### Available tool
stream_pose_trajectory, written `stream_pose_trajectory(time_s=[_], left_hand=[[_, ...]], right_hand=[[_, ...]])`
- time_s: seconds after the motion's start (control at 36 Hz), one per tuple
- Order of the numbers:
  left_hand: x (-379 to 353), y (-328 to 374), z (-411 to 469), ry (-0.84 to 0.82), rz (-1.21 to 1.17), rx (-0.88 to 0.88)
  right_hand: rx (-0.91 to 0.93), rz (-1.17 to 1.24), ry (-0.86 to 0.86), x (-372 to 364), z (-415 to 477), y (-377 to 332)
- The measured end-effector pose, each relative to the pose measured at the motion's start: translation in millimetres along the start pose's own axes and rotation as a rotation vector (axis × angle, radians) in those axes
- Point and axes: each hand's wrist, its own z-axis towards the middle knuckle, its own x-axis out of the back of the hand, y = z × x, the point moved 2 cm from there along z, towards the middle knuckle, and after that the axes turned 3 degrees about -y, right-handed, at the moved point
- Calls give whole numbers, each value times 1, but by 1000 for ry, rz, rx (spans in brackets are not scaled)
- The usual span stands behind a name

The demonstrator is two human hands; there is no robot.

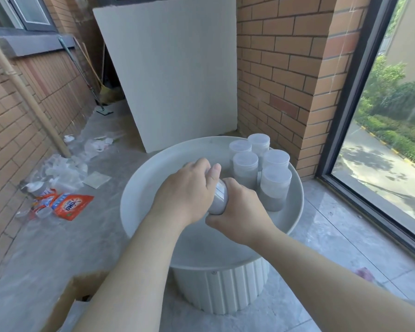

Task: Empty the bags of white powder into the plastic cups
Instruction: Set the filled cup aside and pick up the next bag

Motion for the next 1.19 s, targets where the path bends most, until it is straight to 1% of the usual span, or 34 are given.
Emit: stream_pose_trajectory(time_s=[0.08,0.17,0.25,0.31,0.39,0.47,0.53,0.56,0.58,0.64,0.67,0.75,0.83,0.89,0.97,1.11,1.19], left_hand=[[-9,2,3,6,63,114],[-11,0,6,-13,57,234],[-13,-3,8,-52,37,282],[-12,-4,10,-73,18,243],[-9,-7,11,-136,-64,95],[-1,-10,10,-238,-349,17],[3,-12,9,-218,-534,23],[4,-12,8,-188,-547,29],[4,-13,9,-165,-499,32],[3,-14,9,-132,-311,28],[3,-14,8,-123,-267,31],[2,-13,8,-126,-247,57],[-3,-11,7,-136,-116,114],[-7,-9,7,-166,-39,198],[-6,-6,6,-206,-8,286],[4,7,3,-298,79,288],[3,3,4,-353,99,242]], right_hand=[[9,-44,32,-4,0,3],[40,-126,69,-9,0,2],[56,-140,90,-10,1,2],[51,-135,74,-7,2,2],[0,-59,24,-3,3,2],[-25,-19,-12,-4,3,2],[-40,17,-18,-6,3,2],[-48,36,-11,-6,3,1],[-50,43,-1,-6,3,1],[-43,29,14,-4,4,0],[-38,22,18,-4,4,0],[-34,19,6,-4,4,-1],[-17,-38,-8,-6,2,-1],[7,-116,12,-8,0,-1],[41,-179,60,-10,-2,-1],[101,-285,79,-11,-2,-4],[90,-271,61,-11,-2,-2]])
